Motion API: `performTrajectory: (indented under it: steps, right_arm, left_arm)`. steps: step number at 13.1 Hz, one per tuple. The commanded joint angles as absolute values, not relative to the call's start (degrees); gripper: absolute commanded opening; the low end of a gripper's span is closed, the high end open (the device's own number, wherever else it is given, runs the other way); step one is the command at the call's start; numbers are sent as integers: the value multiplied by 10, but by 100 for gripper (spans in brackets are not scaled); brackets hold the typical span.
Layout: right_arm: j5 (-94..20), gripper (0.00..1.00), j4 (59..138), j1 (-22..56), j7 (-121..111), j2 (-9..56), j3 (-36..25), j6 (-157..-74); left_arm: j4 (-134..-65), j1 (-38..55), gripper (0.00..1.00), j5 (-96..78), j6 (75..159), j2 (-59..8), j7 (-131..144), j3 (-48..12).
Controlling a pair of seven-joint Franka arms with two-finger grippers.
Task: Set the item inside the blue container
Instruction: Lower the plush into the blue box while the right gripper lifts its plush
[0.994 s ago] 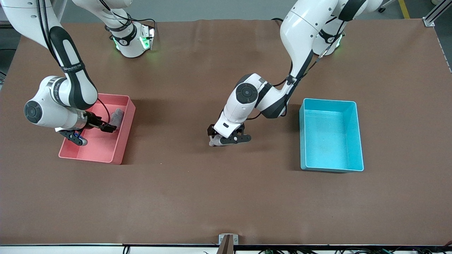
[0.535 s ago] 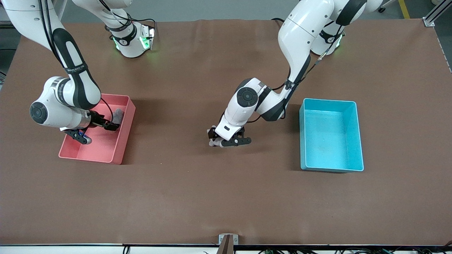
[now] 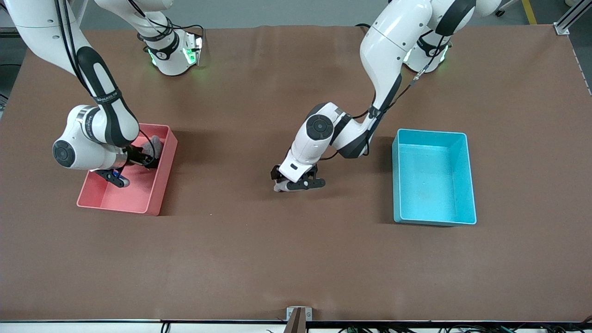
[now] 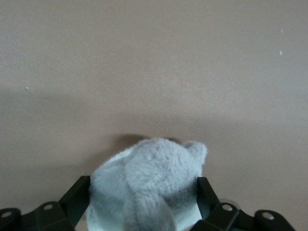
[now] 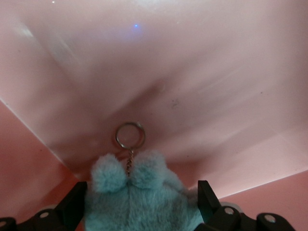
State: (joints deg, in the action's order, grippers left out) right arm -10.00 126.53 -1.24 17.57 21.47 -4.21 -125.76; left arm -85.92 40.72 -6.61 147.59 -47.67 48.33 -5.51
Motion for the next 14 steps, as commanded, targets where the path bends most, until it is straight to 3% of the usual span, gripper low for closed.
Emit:
performTrajectory:
  steps: [1,6,8,10,14]
  right_arm:
    - [-102,100,1267,-18,172,210,-37,-1253]
    - [-102,99,1261,-19,172,211,-38,-1219]
    - [-102,99,1257,-19,173,212,-38,-1197]
    - [-102,99,1254,-19,174,216,-38,-1190]
    - [-102,99,1254,-19,171,221,-38,-1191]
  left_arm:
    - [-850,417,83,-64,1484,-490,479,-49]
    - [-851,415,41,-40,1492,-490,481,-49]
    - [-853,410,30,-37,1489,-482,481,-48]
    - [-858,402,23,-22,1471,-455,476,-47]
    - [-864,350,23,4,1268,-326,422,-50]
